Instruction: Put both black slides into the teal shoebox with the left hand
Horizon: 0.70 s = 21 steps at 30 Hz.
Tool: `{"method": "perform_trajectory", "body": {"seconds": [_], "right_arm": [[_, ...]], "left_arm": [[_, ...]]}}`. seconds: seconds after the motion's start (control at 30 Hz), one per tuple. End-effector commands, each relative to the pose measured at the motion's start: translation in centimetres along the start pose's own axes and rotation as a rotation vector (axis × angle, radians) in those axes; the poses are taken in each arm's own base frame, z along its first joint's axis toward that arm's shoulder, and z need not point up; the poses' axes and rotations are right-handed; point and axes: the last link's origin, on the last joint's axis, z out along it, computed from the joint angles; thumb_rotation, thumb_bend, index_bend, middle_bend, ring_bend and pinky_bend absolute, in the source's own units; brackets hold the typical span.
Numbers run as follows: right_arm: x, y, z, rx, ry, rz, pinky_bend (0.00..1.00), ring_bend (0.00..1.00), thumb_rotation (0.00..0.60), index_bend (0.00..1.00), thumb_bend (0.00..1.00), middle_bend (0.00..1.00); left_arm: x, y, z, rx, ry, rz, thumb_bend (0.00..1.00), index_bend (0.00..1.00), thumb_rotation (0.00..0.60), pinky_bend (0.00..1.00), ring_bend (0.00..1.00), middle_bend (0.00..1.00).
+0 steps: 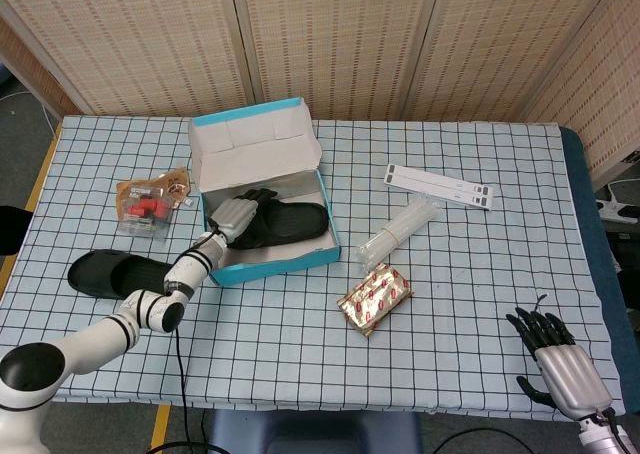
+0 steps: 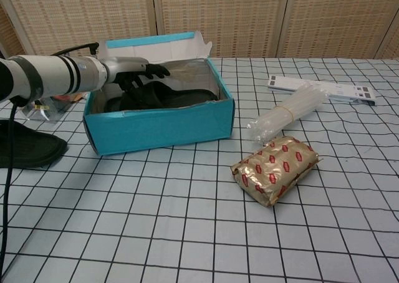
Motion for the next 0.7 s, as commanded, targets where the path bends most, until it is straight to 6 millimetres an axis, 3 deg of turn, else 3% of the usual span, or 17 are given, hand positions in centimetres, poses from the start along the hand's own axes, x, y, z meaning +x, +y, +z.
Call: {"method": "perform_trajectory", "body": {"seconds": [0.03, 0.17, 0.3, 0.5, 0.7], "right_arm": [[0.0, 0.0, -0.1, 0.003, 0.0, 0.0, 0.0, 0.0, 0.6, 0.0, 0.21, 0.0], [0.0, -0.1, -0.2, 0.009, -0.002, -0.001, 0.0, 0.0, 0.6, 0.0, 0.21, 0.0], [0.0, -0.2, -0.3, 0.012, 0.002, 0.0, 0.0, 0.0, 0.6, 0.0, 0.21, 0.0], [0.4, -0.2, -0.5, 0.023, 0.021, 0.009, 0.0, 0.0, 0.6, 0.0, 0.21, 0.0], [0.7, -0.3, -1.1, 0.04, 0.039, 0.015, 0.0, 0.0, 0.6, 0.0, 0.21, 0.0]], "left_arm": [[1.4, -0.2, -1.0, -0.032, 0.039, -0.008, 0.38, 0.0, 0.6, 0.13, 0.0, 0.0], [2.1, -0.4, -1.9, -0.053, 0.064, -0.018, 0.38, 0.0, 0.6, 0.09, 0.0, 0.0], [4.0, 0.0, -4.1, -0.12, 0.126, -0.064, 0.39, 0.0, 0.6, 0.07, 0.0, 0.0], [6.2, -1.0, -10.9, -0.209, 0.164, -0.078, 0.38, 0.0, 0.6, 0.06, 0.0, 0.0], [4.2, -6.0, -17.7, -0.082, 0.116, -0.019, 0.33, 0.0, 0.6, 0.05, 0.0, 0.0]]}}
